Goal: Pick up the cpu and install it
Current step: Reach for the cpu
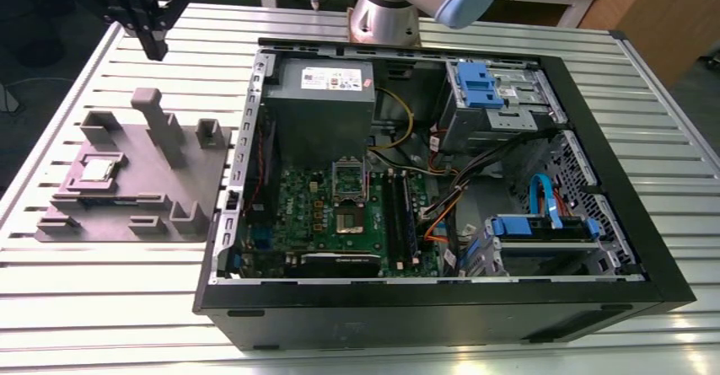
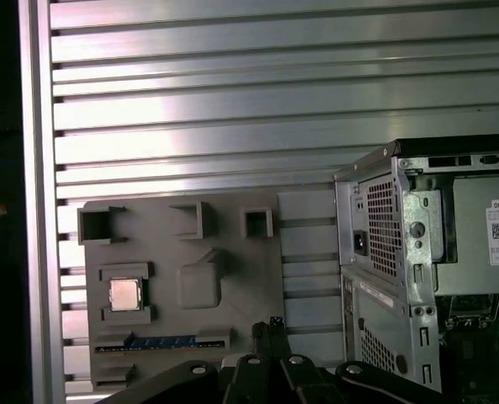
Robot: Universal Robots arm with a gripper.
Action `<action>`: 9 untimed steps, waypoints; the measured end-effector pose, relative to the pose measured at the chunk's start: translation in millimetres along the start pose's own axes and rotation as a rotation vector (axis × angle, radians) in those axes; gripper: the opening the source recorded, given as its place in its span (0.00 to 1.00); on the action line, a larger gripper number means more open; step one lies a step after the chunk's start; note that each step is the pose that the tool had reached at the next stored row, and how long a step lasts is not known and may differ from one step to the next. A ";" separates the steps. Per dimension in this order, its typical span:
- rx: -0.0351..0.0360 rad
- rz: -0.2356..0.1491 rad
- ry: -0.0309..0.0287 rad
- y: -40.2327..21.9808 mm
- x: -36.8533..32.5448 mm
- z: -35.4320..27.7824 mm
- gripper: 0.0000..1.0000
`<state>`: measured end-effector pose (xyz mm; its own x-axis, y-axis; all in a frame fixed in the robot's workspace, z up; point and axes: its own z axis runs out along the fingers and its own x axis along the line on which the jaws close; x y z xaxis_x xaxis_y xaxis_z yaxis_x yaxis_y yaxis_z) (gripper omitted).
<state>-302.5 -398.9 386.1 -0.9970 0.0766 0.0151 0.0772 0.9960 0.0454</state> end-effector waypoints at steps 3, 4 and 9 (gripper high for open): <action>0.0000 0.000 0.0000 -0.1 0.8 0.1 0.10; 0.0000 0.000 0.0000 -0.1 1.0 0.1 0.10; 0.0000 0.000 0.0000 -0.2 2.3 0.1 0.10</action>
<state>-304.8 -399.0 386.0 -0.9969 0.0766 0.0152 0.0772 0.9960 0.0453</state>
